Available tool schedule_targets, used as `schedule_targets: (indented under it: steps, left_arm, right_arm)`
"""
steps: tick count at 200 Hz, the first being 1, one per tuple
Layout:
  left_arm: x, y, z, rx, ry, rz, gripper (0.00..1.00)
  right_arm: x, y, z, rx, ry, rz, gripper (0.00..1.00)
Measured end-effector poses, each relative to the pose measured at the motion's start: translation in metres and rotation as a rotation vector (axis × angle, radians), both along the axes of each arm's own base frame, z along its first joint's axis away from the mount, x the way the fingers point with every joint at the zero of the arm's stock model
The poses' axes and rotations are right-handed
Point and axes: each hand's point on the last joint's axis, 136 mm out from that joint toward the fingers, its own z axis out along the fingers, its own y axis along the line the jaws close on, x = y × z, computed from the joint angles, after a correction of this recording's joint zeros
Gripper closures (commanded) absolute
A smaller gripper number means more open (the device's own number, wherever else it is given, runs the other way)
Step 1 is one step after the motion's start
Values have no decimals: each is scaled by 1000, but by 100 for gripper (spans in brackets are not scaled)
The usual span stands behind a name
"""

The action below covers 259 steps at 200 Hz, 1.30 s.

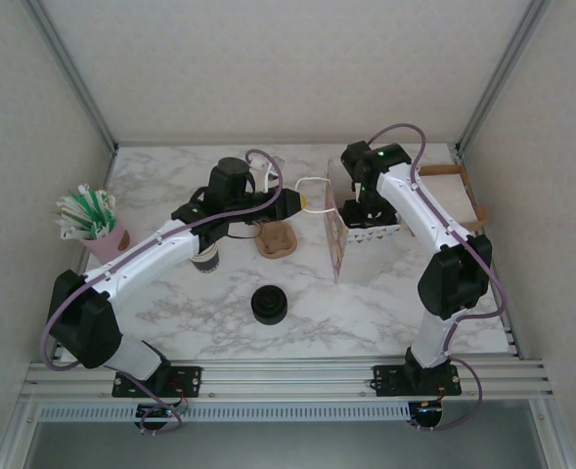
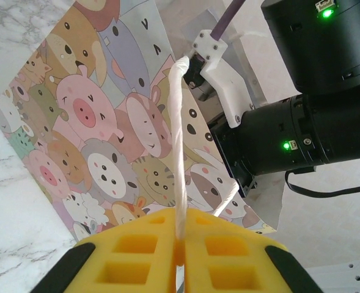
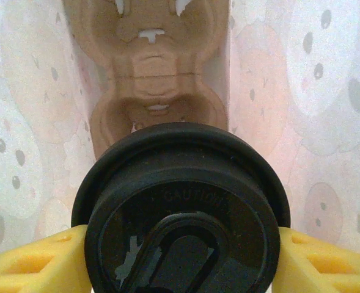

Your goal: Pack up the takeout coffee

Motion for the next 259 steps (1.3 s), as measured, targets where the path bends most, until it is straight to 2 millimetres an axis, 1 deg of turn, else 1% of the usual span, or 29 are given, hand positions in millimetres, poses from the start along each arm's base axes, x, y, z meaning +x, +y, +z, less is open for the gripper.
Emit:
schedule_targets:
  steps: [54,111,259]
  left_arm:
    - [0,0,0,0,0,0,90]
    - [-2,1,2,-2,-4,0,90]
    - [-3,2,1,-2,-3,0,89]
  right_arm:
    - [0,0,11,4,-8,1,34]
    - [1,1,7,0,2,3,34]
    - [2,1,7,3,-1,3,34]
